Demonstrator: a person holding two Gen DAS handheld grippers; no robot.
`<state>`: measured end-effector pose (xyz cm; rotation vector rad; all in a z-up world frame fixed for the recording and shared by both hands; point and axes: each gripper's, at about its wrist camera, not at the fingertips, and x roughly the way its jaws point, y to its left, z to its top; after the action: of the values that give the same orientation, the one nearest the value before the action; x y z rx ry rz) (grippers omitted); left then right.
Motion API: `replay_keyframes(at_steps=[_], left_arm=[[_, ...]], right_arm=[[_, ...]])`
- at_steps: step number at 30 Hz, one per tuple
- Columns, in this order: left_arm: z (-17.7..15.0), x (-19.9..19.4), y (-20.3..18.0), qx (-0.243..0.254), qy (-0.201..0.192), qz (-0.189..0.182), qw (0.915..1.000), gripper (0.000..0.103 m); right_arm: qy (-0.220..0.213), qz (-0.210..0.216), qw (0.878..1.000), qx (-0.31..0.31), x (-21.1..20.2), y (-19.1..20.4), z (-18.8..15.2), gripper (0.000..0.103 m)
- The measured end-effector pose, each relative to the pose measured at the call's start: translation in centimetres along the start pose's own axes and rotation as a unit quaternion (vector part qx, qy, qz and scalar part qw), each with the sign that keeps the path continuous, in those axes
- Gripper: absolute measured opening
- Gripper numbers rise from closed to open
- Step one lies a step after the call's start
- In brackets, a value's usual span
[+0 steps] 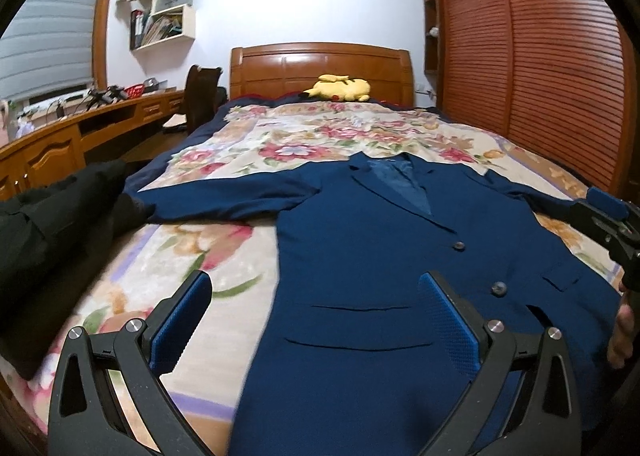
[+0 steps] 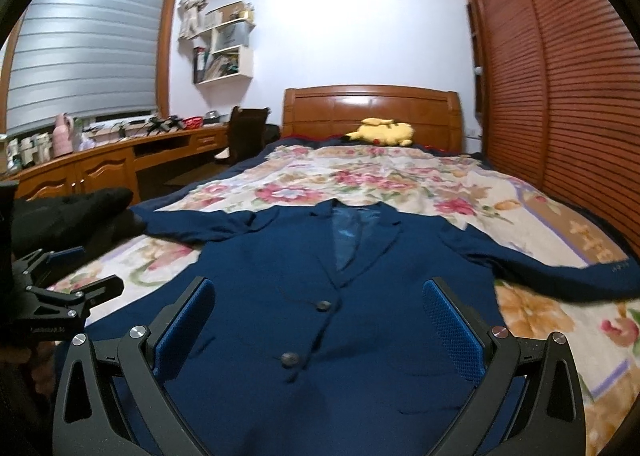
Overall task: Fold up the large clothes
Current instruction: 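Move the left tool to the jacket sleeve and close on its cuff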
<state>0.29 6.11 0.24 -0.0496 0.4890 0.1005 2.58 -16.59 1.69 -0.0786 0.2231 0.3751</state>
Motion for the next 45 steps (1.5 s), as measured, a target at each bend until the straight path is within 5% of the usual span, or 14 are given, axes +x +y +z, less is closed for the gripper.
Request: replay_keyframes(at_steps=[10,20,29,40,45], left_arm=[[0.9,1.1,4.3,-0.016,0.010,0.033,0.9993,0.103],[2.3,3.8,8.1,0.025,0.031,0.074,0.9965,0.103],[3.6,8.8,10.4,0.035,0.076,0.081,0.9932,0.103],[5.0,16.1,12.8,0.000,0.135,0.046,0.9898,0.103],[5.7,19.1,13.9,-0.026,0.154,0.038,0.9871,0.088]], right_arm=[[0.007,0.032,0.999,-0.018,4.1,0.8,2.6,0.103],[0.025,0.063,0.997,-0.028,7.5,1.1,2.9,0.103],[0.061,0.079,0.994,-0.040,11.2,1.1,3.7,0.103],[0.078,0.088,0.992,-0.056,12.5,1.9,4.6,0.103],[0.080,0.091,0.990,-0.068,12.8,2.2,4.7,0.103]])
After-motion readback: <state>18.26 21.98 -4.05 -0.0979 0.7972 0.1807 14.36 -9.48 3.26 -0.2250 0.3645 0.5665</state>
